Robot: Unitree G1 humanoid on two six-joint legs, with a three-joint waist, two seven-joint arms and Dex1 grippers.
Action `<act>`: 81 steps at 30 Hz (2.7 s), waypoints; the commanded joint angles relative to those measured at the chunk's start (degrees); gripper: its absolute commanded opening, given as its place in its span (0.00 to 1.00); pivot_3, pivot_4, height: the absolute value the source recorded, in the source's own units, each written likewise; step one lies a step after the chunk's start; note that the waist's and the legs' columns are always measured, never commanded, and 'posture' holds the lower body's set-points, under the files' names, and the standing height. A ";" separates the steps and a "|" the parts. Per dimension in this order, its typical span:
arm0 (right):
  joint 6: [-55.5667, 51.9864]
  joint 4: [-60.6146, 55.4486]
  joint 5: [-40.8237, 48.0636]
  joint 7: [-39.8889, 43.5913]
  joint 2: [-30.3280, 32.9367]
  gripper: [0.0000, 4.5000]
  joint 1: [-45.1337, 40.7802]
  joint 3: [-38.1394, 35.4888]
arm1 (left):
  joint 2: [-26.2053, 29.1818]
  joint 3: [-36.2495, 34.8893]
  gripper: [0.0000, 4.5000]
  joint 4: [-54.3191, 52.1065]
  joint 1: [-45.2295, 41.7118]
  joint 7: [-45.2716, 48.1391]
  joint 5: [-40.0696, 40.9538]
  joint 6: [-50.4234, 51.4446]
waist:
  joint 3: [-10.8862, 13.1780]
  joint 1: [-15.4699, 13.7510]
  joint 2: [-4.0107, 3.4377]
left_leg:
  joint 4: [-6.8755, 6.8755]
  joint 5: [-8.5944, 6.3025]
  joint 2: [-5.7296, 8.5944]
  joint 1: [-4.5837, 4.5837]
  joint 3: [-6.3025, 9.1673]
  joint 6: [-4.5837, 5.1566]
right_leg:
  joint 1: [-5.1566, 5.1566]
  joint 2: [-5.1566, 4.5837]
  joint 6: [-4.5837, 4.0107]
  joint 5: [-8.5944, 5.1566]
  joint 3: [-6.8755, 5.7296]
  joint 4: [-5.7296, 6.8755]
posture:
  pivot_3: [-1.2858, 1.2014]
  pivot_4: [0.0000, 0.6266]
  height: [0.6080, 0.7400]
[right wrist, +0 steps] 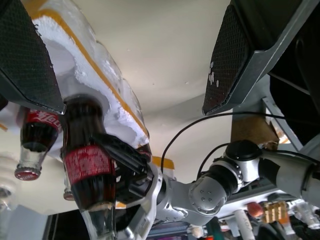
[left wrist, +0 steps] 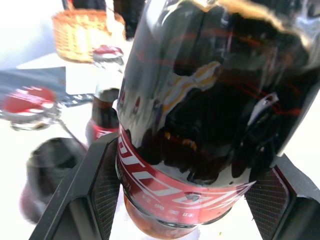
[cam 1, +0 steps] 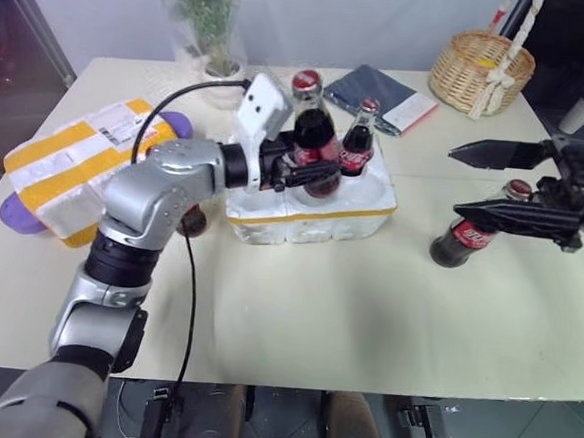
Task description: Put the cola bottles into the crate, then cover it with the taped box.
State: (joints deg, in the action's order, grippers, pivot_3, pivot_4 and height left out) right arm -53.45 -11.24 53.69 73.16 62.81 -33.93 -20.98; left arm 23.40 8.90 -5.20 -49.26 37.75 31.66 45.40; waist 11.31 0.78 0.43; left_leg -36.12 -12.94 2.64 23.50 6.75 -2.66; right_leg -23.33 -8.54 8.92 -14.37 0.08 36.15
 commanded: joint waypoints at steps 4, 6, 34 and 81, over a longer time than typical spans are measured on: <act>1.38 -1.40 1.10 -1.55 0.50 1.00 1.29 -2.09 | 0.99 2.26 0.63 -0.93 -1.65 -1.55 -5.52 1.57 | -0.01 -0.10 0.00 | -0.09 0.00 0.01 -0.02 0.00 0.00 | 0.10 -0.01 0.03 0.02 0.00 -0.02 | 0.52 0.24 0.97; 2.12 -0.41 0.41 -1.82 0.62 1.00 1.28 -1.86 | 2.07 2.72 0.63 -1.73 -1.59 -1.49 -7.06 1.64 | 0.00 0.08 -0.01 | -0.09 0.00 0.02 -0.02 0.00 0.00 | 0.09 -0.01 0.04 0.02 0.01 -0.02 | 0.52 0.24 0.97; 7.52 4.76 -3.80 -0.84 -3.77 1.00 -2.93 6.47 | 11.76 -23.76 0.99 -28.28 17.72 2.83 14.17 16.00 | 0.00 0.45 -0.01 | -0.02 0.00 -0.02 -0.05 0.00 0.00 | 0.01 0.00 0.04 0.02 0.06 0.02 | 0.52 0.24 0.97; 6.22 4.34 -4.86 -1.00 -3.30 1.00 -4.86 6.01 | 14.42 -21.81 0.69 -2.45 31.46 -0.87 -6.37 -14.32 | -0.02 -0.01 0.00 | 0.00 0.00 -0.01 -0.06 -0.03 -0.01 | 0.03 0.00 0.01 0.03 0.08 -0.05 | 0.52 0.24 0.97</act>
State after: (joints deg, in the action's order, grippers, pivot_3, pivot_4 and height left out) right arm -47.50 -5.00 47.60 72.31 59.28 -38.40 -12.54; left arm 36.40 -10.53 -5.20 -17.58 36.29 24.42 31.30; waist 11.29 0.78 0.44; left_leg -36.11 -12.94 2.63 23.44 6.72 -2.67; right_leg -23.31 -8.55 8.93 -14.34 0.15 36.09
